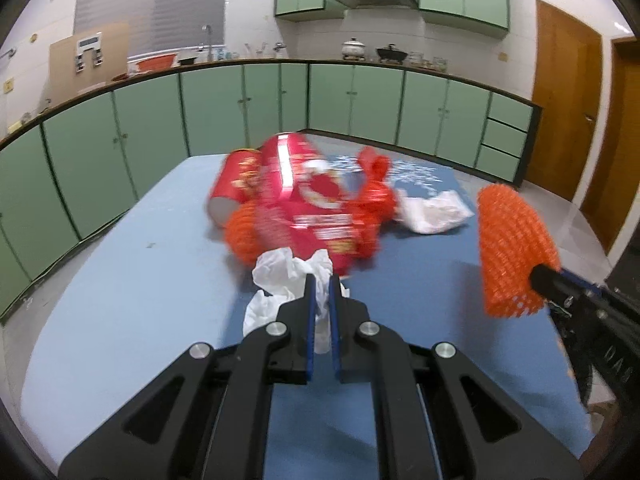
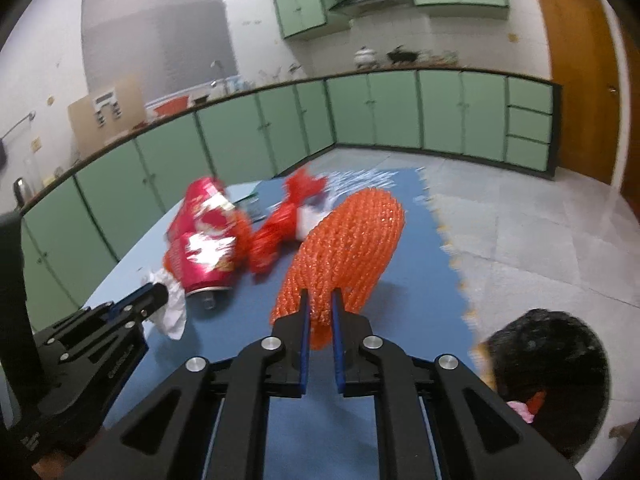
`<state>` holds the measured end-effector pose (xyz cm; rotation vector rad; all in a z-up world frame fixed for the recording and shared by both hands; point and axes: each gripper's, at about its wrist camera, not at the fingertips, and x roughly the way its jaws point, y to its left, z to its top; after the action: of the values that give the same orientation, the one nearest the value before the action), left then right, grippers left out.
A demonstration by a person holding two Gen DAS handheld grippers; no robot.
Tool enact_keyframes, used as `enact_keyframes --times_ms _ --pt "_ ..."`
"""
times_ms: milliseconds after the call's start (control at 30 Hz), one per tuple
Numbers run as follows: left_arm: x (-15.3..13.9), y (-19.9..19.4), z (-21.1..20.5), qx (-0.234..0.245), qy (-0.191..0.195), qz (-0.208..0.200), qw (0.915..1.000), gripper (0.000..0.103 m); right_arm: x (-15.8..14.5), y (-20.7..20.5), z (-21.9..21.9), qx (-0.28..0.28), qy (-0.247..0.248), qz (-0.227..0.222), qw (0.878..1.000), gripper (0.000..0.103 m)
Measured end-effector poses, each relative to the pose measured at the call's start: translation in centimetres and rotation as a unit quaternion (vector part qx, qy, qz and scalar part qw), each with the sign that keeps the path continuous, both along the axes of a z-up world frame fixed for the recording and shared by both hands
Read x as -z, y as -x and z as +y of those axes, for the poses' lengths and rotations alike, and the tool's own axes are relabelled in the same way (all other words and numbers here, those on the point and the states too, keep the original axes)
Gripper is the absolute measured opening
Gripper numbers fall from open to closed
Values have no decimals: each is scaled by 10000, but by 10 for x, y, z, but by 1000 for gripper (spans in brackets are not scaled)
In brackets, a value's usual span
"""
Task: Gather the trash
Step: 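Carry tissue and foam net to the bin and open both grippers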
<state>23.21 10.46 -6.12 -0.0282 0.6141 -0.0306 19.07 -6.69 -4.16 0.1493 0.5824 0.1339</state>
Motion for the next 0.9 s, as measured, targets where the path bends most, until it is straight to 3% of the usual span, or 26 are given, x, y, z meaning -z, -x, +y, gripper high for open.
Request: enact_keyframes --times_ms 333,600,900 --pt "-13 4 -114 1034 205 -120 9944 6 -6 37 -136 1326 253 -65 9908 10" --pt "-10 15 -211 1872 365 -39 9816 6 38 69 -232 2049 226 437 9775 10" --pt "14 11 -287 2389 334 179 9703 6 80 72 -282 2163 67 769 9733 10"
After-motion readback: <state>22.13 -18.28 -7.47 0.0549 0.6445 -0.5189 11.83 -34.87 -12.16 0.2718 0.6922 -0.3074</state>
